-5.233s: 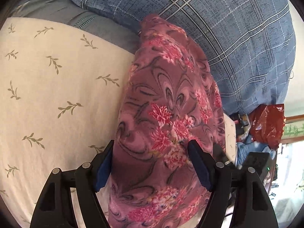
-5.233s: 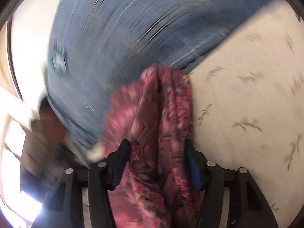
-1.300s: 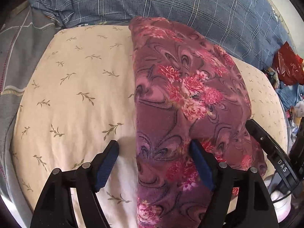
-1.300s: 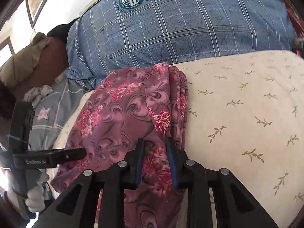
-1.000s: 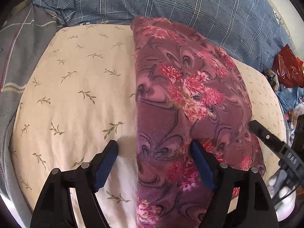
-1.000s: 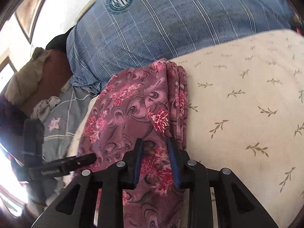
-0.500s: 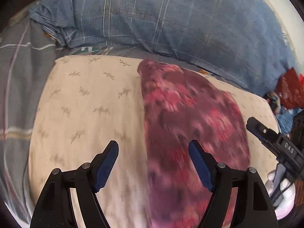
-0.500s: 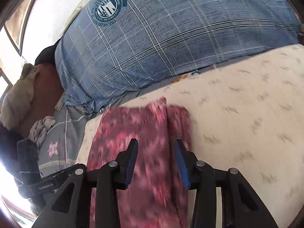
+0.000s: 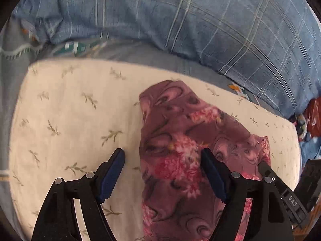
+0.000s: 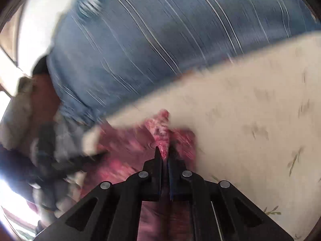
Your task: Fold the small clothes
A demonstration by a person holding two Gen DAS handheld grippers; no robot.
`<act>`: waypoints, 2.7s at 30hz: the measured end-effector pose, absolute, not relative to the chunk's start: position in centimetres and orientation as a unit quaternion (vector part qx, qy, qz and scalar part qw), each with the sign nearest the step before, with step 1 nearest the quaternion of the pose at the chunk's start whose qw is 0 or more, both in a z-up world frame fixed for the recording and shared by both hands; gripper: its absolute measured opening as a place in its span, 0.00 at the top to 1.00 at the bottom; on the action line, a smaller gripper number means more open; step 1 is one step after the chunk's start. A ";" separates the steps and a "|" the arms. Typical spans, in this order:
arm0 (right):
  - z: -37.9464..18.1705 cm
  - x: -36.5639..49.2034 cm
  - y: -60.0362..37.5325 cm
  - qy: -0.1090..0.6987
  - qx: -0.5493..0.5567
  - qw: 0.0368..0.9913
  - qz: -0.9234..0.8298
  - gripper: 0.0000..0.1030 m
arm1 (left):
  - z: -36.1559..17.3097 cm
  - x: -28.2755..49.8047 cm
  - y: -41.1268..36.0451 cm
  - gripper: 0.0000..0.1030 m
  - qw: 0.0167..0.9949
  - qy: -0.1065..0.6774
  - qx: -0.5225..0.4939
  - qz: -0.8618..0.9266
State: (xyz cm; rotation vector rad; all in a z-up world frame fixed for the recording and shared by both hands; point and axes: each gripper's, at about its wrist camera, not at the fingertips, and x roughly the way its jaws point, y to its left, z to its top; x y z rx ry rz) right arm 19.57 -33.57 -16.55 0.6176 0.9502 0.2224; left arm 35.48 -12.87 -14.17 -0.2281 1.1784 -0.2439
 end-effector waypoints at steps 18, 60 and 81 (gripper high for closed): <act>-12.8 13.8 -32.5 0.443 0.282 0.844 0.110 0.77 | -7.8 27.7 -13.6 0.28 0.859 0.501 -0.036 -0.102; -13.6 -0.4 -32.8 0.460 0.311 0.822 0.126 0.61 | -11.5 11.0 -6.3 0.28 0.769 0.596 -0.115 -0.200; -11.5 -0.4 -34.6 0.409 0.325 0.849 0.078 0.84 | -8.4 11.0 -4.3 0.29 0.791 0.543 -0.118 -0.257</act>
